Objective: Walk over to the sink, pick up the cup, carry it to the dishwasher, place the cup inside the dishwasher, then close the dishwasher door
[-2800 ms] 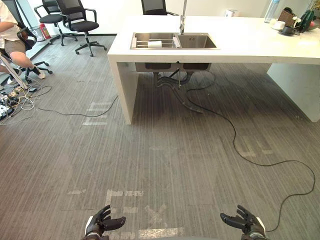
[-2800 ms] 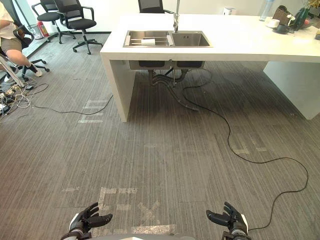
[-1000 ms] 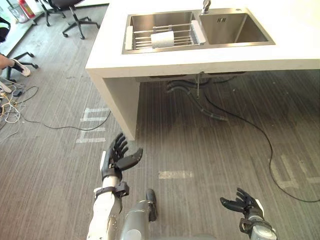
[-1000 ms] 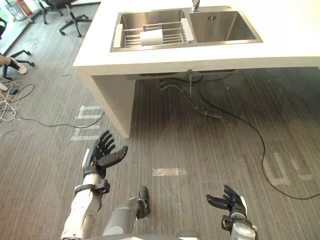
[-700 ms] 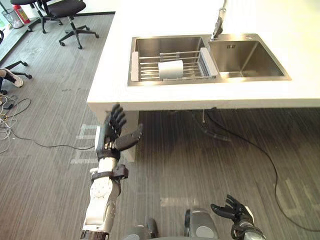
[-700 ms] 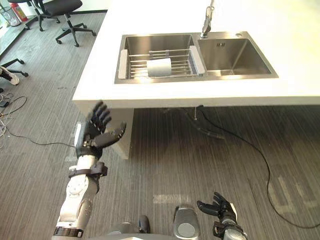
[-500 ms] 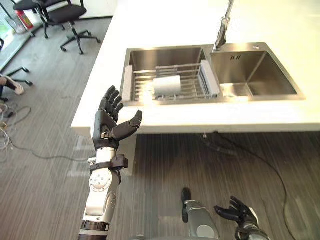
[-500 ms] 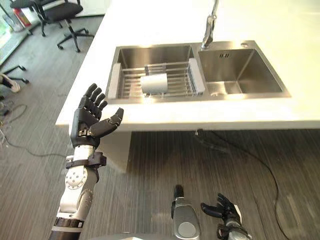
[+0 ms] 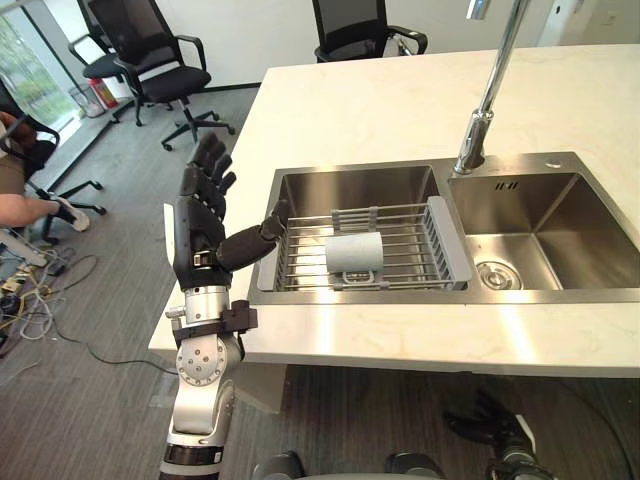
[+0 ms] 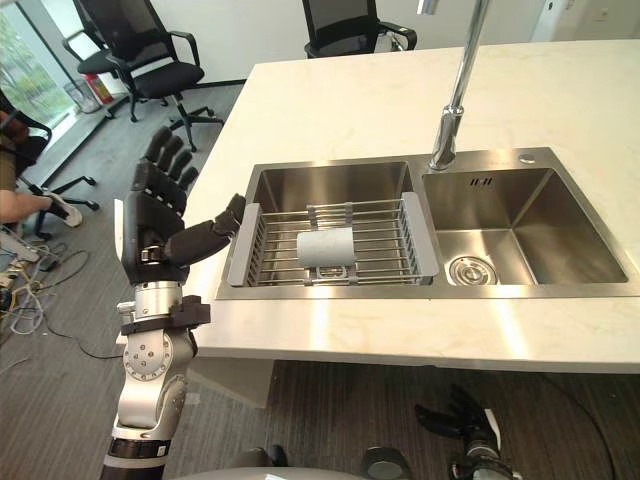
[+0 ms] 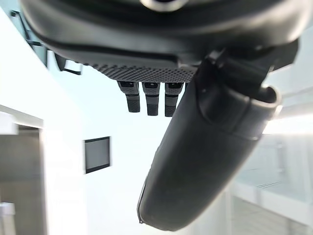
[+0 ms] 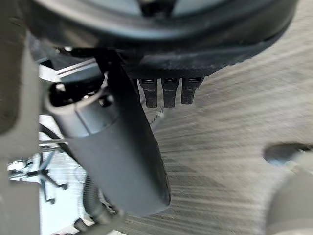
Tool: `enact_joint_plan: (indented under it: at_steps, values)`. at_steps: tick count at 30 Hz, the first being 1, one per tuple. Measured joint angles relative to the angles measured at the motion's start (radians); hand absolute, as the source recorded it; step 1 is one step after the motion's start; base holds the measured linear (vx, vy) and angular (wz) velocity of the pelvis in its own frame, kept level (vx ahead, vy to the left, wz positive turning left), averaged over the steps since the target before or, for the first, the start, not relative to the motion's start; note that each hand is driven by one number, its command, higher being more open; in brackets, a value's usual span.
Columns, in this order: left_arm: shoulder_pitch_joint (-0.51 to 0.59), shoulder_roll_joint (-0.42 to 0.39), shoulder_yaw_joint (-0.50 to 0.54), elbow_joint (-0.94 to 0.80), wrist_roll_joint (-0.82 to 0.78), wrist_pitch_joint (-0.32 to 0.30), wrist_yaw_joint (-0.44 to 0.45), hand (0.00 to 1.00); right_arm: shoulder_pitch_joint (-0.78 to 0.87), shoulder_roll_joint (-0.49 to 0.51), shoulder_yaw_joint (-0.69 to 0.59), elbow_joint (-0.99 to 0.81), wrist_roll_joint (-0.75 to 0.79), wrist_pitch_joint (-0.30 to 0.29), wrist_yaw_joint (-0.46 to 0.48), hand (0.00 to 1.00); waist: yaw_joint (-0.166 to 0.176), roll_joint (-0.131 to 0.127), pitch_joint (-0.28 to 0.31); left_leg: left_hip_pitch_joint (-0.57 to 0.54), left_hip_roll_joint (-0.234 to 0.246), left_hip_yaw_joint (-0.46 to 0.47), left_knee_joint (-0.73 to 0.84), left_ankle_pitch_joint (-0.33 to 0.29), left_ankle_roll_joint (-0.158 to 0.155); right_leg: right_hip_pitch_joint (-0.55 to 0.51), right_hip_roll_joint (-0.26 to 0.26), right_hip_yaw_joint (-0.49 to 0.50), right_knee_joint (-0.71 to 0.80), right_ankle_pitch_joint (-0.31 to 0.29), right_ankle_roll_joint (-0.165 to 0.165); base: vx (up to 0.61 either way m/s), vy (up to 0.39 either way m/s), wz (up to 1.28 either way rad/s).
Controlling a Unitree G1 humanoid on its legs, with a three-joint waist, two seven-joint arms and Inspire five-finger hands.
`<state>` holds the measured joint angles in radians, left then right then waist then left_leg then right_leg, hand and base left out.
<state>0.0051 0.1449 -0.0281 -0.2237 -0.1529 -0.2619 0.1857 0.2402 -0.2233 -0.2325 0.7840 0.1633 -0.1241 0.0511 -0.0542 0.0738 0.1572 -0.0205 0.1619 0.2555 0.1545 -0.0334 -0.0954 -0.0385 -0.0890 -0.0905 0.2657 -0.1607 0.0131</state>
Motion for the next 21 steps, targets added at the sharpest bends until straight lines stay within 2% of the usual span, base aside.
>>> enact_joint_plan:
  at_steps: [2, 3, 6, 10, 11, 21]
  values:
    - [0.017, 0.037, -0.005, 0.042, 0.031, 0.031, -0.029, 0.9, 0.001, 0.019, 0.0, 0.034, 0.0, 0.004, 0.013, 0.9, 0.003, -0.023, -0.006, 0.038, -0.031, 0.04, -0.057, 0.008, 0.01, -0.005, -0.02, 0.036, -0.002, 0.001, 0.015, 0.05, 0.139, -0.33]
    - [0.019, 0.05, -0.011, 0.052, 0.036, 0.036, -0.039, 0.9, 0.004, 0.022, 0.0, 0.034, 0.0, 0.004, 0.014, 0.9, 0.0, -0.025, -0.007, 0.046, -0.034, 0.044, -0.064, 0.008, 0.012, -0.002, -0.024, 0.041, -0.005, 0.002, 0.017, 0.05, 0.073, -0.22]
    - [0.017, 0.117, -0.049, 0.079, 0.079, 0.042, -0.089, 0.9, 0.001, 0.023, 0.0, 0.054, -0.001, 0.004, 0.025, 0.9, -0.033, -0.024, -0.013, 0.057, -0.053, 0.054, -0.098, 0.014, 0.022, -0.002, -0.034, 0.051, -0.04, 0.015, 0.032, 0.04, 0.058, -0.08]
    - [0.003, 0.149, -0.099, 0.085, 0.119, 0.044, -0.13, 0.9, 0.004, 0.015, 0.0, 0.06, -0.003, 0.004, 0.034, 0.9, -0.048, -0.012, -0.027, 0.06, -0.057, 0.06, -0.125, 0.02, 0.024, -0.002, -0.029, 0.063, -0.072, 0.035, 0.035, 0.05, 0.025, -0.12]
    - [-0.08, 0.2, -0.156, 0.162, 0.214, 0.064, -0.148, 0.9, 0.004, 0.005, 0.005, 0.094, -0.008, 0.007, 0.05, 0.9, -0.072, -0.028, -0.062, 0.08, -0.091, 0.03, -0.241, 0.104, 0.048, 0.012, -0.037, 0.078, -0.209, 0.148, 0.05, 0.02, 0.001, -0.06]
    - [-0.08, 0.175, -0.159, 0.216, 0.213, 0.074, -0.146, 0.9, -0.013, 0.005, 0.005, 0.093, -0.009, 0.012, 0.028, 0.9, -0.085, -0.036, -0.065, 0.086, -0.087, 0.037, -0.241, 0.104, 0.048, 0.026, -0.032, 0.085, -0.234, 0.163, 0.049, 0.0, 0.0, -0.02]
